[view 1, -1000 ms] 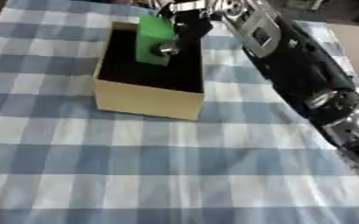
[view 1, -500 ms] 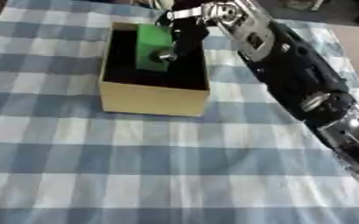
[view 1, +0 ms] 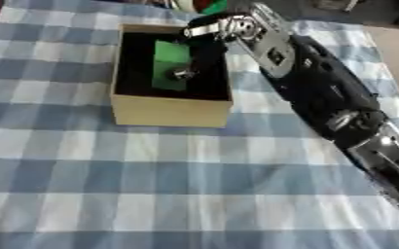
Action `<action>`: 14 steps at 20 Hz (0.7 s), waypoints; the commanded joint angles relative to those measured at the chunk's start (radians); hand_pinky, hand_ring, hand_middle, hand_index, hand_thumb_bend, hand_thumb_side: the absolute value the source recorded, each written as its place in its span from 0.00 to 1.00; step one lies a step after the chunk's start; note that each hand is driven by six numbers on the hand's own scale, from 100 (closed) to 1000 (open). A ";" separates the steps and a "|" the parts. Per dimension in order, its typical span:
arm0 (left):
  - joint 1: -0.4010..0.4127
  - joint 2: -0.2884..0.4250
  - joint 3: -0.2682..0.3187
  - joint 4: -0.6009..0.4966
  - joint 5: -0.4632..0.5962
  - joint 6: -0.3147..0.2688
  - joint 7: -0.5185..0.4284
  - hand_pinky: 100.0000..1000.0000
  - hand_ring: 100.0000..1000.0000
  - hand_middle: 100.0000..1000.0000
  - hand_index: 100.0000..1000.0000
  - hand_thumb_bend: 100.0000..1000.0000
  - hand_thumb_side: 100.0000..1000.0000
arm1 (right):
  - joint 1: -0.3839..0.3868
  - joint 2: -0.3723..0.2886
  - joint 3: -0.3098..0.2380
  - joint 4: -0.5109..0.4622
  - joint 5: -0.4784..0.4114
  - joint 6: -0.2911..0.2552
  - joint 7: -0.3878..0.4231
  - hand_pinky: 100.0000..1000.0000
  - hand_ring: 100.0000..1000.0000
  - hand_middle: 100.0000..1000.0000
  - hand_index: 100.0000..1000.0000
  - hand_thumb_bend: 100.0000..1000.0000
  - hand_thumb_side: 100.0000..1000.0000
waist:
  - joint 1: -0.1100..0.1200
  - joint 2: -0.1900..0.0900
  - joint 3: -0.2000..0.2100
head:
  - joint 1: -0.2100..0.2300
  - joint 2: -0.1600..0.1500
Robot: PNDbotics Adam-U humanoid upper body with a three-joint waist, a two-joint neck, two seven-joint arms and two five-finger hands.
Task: Pick up objects on the table and place them in the box.
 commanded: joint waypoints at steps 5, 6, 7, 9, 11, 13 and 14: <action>-0.010 0.009 0.000 -0.017 0.002 0.002 -0.004 0.69 0.55 0.65 0.73 0.00 0.88 | -0.016 -0.026 0.012 -0.066 0.010 -0.007 0.018 0.72 0.78 0.74 0.93 0.13 0.72 | 0.000 -0.011 -0.004 | -0.004 -0.010; -0.010 0.009 0.000 -0.017 0.002 0.002 -0.005 0.69 0.55 0.65 0.73 0.00 0.88 | -0.016 -0.028 0.010 -0.070 0.012 -0.006 0.021 0.74 0.80 0.76 0.94 0.15 0.72 | 0.001 -0.012 -0.004 | -0.004 -0.010; -0.010 0.009 0.000 -0.017 0.002 0.003 -0.005 0.69 0.55 0.65 0.73 0.00 0.88 | -0.016 -0.030 0.009 -0.075 0.014 -0.004 0.023 0.75 0.81 0.77 0.95 0.17 0.73 | 0.001 -0.012 -0.005 | -0.005 -0.011; -0.010 0.009 0.000 -0.017 0.001 0.004 -0.008 0.69 0.55 0.65 0.73 0.00 0.88 | -0.016 -0.036 0.005 -0.087 0.022 -0.006 0.023 0.77 0.83 0.81 0.97 0.24 0.73 | 0.002 -0.013 -0.006 | -0.005 -0.013; -0.010 0.009 0.000 -0.017 0.001 0.005 -0.008 0.69 0.54 0.65 0.73 0.00 0.88 | -0.017 -0.044 0.004 -0.097 0.033 -0.015 0.031 0.79 0.85 0.84 1.00 0.29 0.70 | 0.002 -0.014 -0.007 | -0.004 -0.012; -0.010 0.009 0.001 -0.017 0.001 0.005 -0.008 0.69 0.54 0.65 0.73 0.00 0.88 | -0.017 -0.050 0.002 -0.103 0.044 -0.027 0.044 0.81 0.87 0.86 1.00 0.31 0.70 | 0.003 -0.015 -0.009 | -0.004 -0.011; -0.010 0.009 0.000 -0.017 0.001 0.005 -0.009 0.69 0.54 0.65 0.73 0.00 0.88 | -0.017 -0.052 -0.001 -0.106 0.046 -0.032 0.048 0.81 0.87 0.86 1.00 0.32 0.69 | 0.003 -0.015 -0.009 | -0.004 -0.012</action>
